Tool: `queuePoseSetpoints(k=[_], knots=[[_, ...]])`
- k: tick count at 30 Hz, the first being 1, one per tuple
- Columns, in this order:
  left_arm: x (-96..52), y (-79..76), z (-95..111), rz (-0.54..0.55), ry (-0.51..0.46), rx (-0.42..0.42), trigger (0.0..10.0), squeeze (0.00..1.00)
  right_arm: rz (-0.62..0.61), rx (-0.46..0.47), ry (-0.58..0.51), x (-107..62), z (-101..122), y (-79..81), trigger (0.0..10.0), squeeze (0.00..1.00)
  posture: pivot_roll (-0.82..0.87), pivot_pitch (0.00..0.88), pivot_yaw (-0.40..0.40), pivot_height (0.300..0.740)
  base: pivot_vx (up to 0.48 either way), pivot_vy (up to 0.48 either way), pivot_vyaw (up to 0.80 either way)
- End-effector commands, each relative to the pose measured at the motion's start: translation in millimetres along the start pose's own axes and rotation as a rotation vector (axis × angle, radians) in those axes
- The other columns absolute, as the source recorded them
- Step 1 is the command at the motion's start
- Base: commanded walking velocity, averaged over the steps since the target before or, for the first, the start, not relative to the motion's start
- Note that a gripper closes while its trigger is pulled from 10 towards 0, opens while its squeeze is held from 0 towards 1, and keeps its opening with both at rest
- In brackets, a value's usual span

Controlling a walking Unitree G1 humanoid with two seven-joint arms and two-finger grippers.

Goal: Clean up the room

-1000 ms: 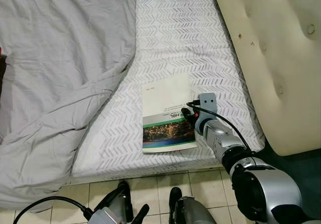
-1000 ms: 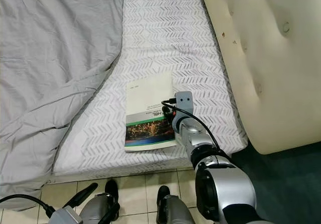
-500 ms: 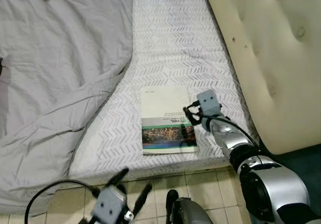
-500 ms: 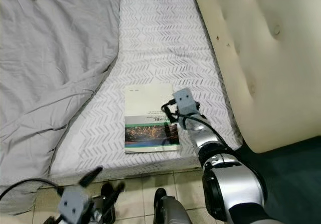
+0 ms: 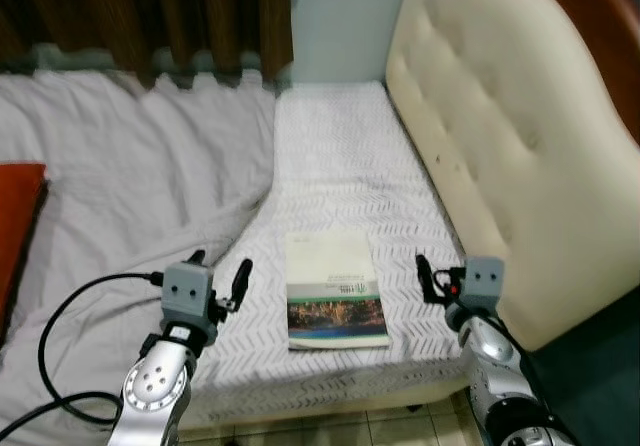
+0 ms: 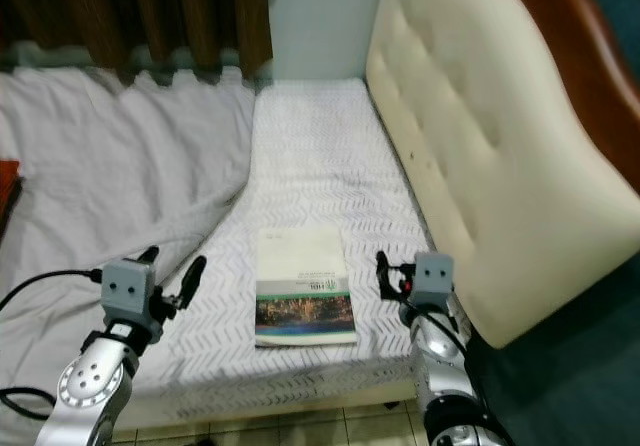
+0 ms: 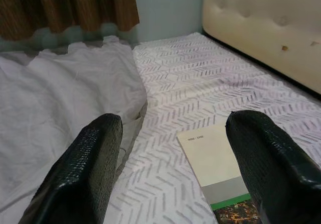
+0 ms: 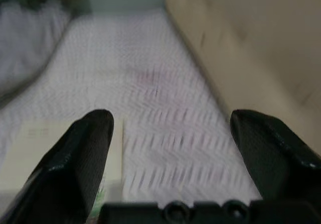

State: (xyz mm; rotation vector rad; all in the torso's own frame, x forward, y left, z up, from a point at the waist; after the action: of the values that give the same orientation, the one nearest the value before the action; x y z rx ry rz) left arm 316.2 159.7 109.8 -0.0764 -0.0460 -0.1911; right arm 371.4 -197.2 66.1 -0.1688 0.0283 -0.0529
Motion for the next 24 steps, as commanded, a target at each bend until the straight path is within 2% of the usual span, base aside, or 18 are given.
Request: queuePoseSetpoints(k=[1, 2, 3, 4, 5, 8, 9, 11, 13, 14, 24], knots=[[-5.1, 0.8, -10, 0.003, 0.045, -0.026, 10.0, 0.0, -0.007, -0.031, -0.025, -14.1, -1, -1.1, 10.0, 0.0, 0.1, 0.0, -0.1, 0.74, 0.0, 0.0, 0.0], [-6.6, 1.7, -11, 0.01, 0.053, -0.038, 10.0, 0.0, -0.022, -0.037, 0.008, -25.1, -12, -4.3, 10.0, 0.0, 0.1, 0.0, -0.096, 0.74, 0.0, 0.0, 0.0], [-6.6, 1.7, -11, 0.01, 0.053, -0.038, 10.0, 0.0, -0.022, -0.037, 0.008, -25.1, -12, -4.3, 10.0, 0.0, 0.1, 0.0, -0.096, 0.74, 0.0, 0.0, 0.0], [-5.7, 2.0, -12, 0.019, 0.061, -0.047, 10.0, 0.0, -0.036, -0.028, 0.032, -33.3, -20, -7.9, 10.0, 0.0, 0.1, 0.0, -0.088, 0.74, 0.0, 0.0, 0.0], [-2.4, 0.2, -17, 0.036, 0.076, -0.09, 10.0, 0.0, -0.054, 0.001, 0.094, -41.8, -35, -11.3, 10.0, 0.0, 0.09, 0.0, -0.077, 0.74, 0.0, 0.0, 0.0], [-0.4, -4.5, -22, 0.035, 0.09, -0.09, 10.0, 0.0, -0.056, 0.021, 0.103, -41.4, -36, -11.3, 10.0, 0.0, 0.08, 0.0, -0.074, 0.74, 0.0, 0.0, 0.0], [0.5, -10.3, -26, 0.025, 0.105, -0.088, 10.0, 0.0, -0.042, 0.017, 0.082, -38.0, -28, -7.8, 10.0, 0.0, 0.08, 0.0, -0.071, 0.74, 0.0, 0.0, 0.0], [1.1, -12.1, -27, 0.027, 0.112, -0.089, 10.0, 0.0, -0.036, 0.016, 0.073, -36.5, -25, -6.2, 10.0, 0.0, 0.07, 0.0, -0.067, 0.74, 0.0, 0.0, 0.0], [1.5, -16.5, -29, 0.023, 0.122, -0.103, 10.0, 0.0, -0.013, 0.007, 0.064, -35.0, -19, -1.9, 10.0, 0.0, 0.07, 0.0, -0.067, 0.74, -0.27, 0.371, 0.0], [1.3, -17.5, -32, 0.022, 0.135, -0.12, 10.0, 0.0, -0.004, 0.031, 0.074, -33.7, -19, 0.2, 10.0, 0.0, 0.07, 0.0, -0.07, 0.74, 0.0, 0.424, 0.0], [0.0, -6.0, -41, 0.071, 0.158, -0.13, 10.0, 0.0, 0.042, 0.024, 0.11, -40.9, -27, 0.0, 10.0, 0.0, 0.08, 0.0, -0.094, 0.74, 0.0, 0.443, 0.0]])
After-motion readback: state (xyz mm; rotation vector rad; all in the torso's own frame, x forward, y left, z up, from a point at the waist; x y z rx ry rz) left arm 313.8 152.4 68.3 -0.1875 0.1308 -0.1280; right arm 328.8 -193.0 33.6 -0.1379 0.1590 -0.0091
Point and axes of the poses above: a point about 5 cm out from each wrist's last joint towards the gripper, its own x axis pointing out of the wrist towards the gripper, its own z axis along the axis of the wrist's last joint, y = z × x, the point moved 5 cm from there along x, pointing out of the wrist towards the gripper, and after that the axes turned 11 degrees about -x, right-handed, at the moved point
